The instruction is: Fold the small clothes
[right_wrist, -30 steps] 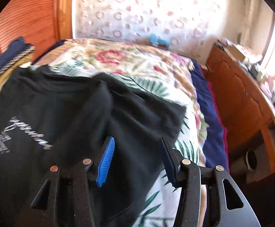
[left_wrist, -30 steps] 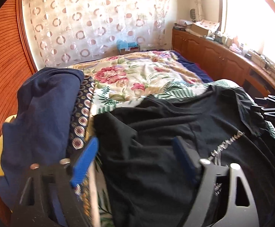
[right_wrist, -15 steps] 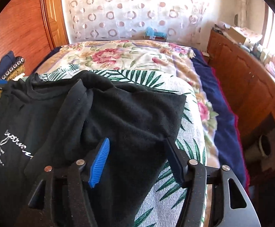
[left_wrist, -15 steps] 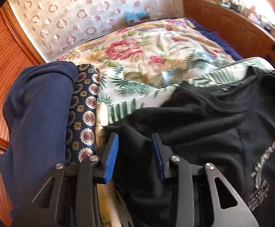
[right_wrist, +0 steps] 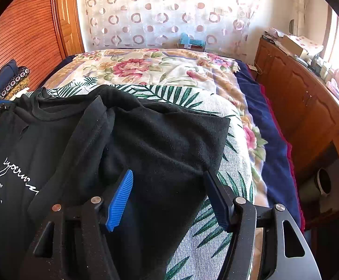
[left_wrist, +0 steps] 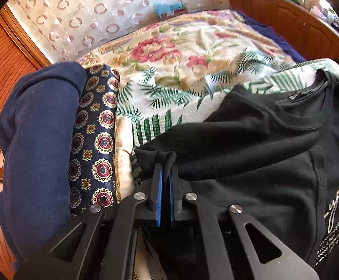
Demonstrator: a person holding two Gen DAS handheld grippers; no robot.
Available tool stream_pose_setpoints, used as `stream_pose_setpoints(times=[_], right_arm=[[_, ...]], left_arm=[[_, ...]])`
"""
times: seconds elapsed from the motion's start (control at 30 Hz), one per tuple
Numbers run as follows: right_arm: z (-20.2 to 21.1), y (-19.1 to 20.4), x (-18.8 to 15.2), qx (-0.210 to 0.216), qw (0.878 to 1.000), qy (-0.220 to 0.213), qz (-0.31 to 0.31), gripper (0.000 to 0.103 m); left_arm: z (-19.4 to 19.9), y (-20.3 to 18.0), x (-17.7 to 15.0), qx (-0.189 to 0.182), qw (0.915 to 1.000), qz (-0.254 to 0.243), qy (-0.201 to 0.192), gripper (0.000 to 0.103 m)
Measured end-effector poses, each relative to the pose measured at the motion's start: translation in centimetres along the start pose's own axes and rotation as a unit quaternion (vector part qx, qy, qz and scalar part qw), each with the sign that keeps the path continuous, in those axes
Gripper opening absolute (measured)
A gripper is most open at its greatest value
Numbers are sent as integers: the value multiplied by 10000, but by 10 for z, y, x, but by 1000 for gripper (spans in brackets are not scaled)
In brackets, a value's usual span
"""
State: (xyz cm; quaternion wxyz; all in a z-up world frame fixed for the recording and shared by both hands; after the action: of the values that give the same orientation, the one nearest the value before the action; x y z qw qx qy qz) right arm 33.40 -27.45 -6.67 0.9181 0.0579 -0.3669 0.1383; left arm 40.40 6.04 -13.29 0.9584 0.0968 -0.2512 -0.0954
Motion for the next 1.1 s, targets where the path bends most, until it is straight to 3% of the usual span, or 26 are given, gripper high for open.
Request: stream_pose_setpoints(times=[0.3,0.67,0.93,1.1], right_arm=[[-5,-4,2,-18,10000,14,-12,68],[4,-17,7,126,9994,-110,-312,71],[-12,-49,28,-133,9986,-55,-502,71],[-28,-46,34,-171,9987,186,-447,57]], left_arm=[[64,27,21,17,9953,325,-917,4],[72,27,21,-149,9928,383,-1124,4],[79,25,20,-260,9909,415,-1253,4],[81,22,16,-352,9894,430,-1340,4]])
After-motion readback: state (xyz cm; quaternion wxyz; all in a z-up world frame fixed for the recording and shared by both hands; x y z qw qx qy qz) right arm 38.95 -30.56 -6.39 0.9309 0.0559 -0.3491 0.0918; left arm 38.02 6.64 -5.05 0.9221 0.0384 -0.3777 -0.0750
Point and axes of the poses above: each gripper's, at about its wrist camera, not at the fingertips, and z roughly against the way its jaws point, y to its left, x to its top, the point moved 9 cm from there along -z, roughly the way its jaws point
